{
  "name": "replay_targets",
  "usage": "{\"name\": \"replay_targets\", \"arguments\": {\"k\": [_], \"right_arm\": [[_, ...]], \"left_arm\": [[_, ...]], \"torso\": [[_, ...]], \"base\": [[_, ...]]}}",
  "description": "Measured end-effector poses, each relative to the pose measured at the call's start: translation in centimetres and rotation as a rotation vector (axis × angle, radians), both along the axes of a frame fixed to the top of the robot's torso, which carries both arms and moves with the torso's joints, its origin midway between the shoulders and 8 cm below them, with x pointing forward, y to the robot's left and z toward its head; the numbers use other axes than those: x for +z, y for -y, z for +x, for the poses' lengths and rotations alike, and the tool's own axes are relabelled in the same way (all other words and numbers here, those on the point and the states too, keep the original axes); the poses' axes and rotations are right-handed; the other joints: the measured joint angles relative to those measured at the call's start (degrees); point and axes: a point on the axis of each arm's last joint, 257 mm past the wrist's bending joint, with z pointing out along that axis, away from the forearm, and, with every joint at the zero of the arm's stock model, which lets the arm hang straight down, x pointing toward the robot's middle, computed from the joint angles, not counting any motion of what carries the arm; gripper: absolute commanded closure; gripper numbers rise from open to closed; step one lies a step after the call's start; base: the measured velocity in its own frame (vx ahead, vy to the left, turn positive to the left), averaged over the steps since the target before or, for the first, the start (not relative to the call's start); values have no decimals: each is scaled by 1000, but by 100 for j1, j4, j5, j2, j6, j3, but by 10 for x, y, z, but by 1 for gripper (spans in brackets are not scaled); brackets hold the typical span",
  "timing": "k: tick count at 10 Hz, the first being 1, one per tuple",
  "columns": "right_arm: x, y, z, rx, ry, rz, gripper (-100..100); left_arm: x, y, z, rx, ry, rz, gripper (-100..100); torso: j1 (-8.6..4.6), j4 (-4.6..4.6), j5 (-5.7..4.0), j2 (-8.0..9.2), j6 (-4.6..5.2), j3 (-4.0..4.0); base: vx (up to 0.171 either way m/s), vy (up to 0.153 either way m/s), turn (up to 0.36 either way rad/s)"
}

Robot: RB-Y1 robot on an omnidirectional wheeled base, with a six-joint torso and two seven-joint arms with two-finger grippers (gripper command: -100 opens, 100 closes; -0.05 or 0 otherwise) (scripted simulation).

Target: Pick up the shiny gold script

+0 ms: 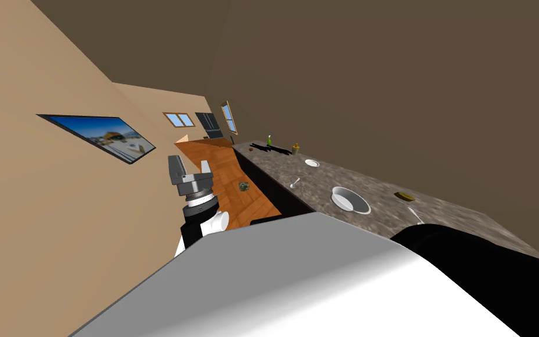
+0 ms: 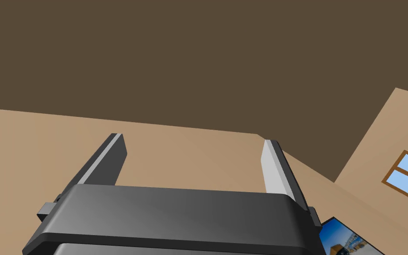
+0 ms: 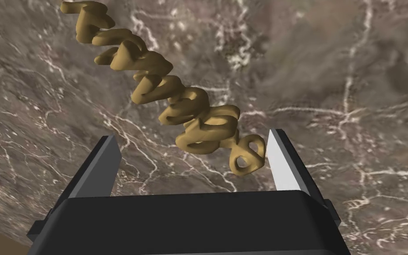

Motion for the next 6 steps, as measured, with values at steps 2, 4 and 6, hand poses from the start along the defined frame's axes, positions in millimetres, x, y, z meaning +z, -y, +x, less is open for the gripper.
{"name": "replay_targets", "arguments": {"k": [2, 4, 6], "right_arm": [[-14, -7, -9, -7, 3, 1, -100], [-16, -8, -9, -7, 3, 3, 100], [-15, -6, -9, -4, 1, -1, 100]], "left_arm": [[0, 0, 0, 0, 0, 0, 0], [0, 0, 0, 0, 0, 0, 0], [0, 0, 0, 0, 0, 0, 0]], "torso": [[-8, 3, -2, 11, 0, 7], [2, 3, 7, 15, 2, 9], [8, 4, 3, 14, 6, 9]], "base": [[8, -35, 32], [0, 0, 0], [0, 0, 0]]}}
